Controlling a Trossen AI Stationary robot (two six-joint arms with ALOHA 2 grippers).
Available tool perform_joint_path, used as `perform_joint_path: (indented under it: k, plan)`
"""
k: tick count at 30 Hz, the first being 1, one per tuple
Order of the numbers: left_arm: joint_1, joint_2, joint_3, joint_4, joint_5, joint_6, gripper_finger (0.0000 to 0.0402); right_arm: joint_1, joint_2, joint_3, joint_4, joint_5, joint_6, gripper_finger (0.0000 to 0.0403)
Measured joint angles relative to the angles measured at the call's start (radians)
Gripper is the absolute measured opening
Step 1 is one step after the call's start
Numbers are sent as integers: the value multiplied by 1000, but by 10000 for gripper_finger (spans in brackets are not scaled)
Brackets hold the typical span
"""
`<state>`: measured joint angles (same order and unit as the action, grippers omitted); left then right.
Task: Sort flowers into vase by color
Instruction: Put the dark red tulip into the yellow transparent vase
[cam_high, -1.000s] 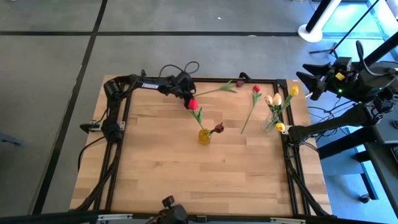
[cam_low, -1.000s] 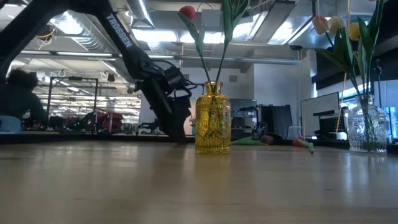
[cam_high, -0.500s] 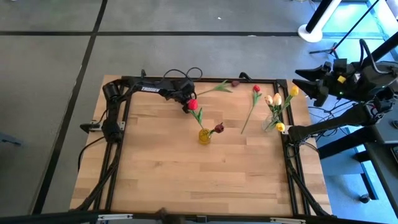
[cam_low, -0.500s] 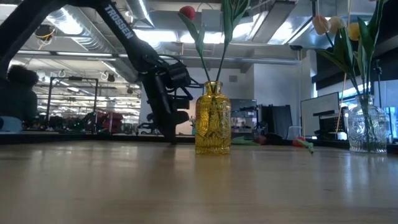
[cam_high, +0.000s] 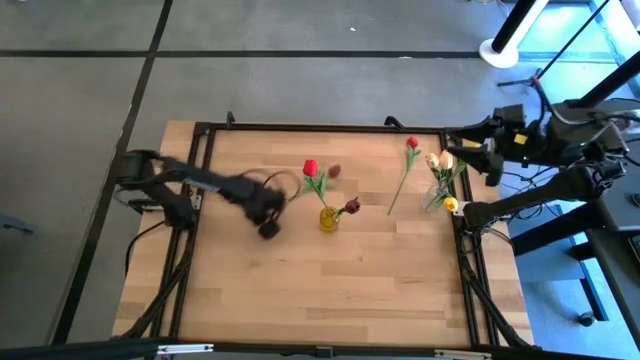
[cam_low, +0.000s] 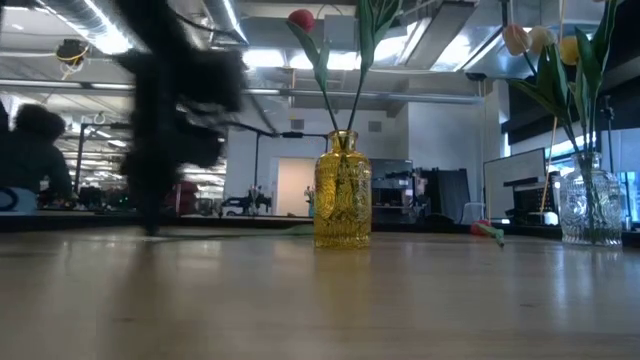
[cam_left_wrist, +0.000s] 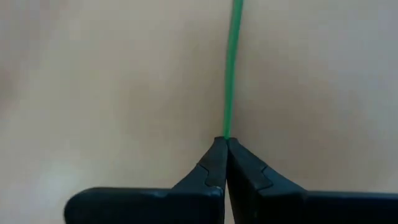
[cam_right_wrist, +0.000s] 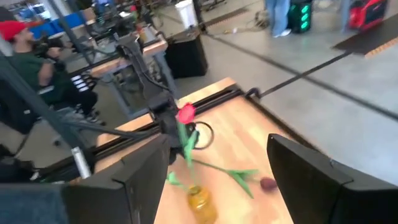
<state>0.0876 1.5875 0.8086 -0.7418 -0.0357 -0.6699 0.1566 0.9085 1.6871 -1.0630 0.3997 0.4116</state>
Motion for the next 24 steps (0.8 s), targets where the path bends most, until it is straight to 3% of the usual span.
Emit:
perform_joint_path:
  k: [6,9,13,16,18,24]
  plan:
    - [-343,-208,-175,7,1,-333,0,0,50,0,3,-22,56,271]
    - [-501,-274,-208,33,-11,-493,5,0,75,0,31,-14,75,271]
    - [-638,-332,-215,32,-7,-628,41,0,106,0,30,11,164,271]
    - [-676,-380,-215,34,-12,-672,81,0,117,0,-26,9,253,271]
    - [-669,-400,-215,40,-79,-672,106,0,118,0,-79,1,304,271]
    - [-517,-367,-214,128,-239,-505,139,0,146,0,-225,-43,401,271]
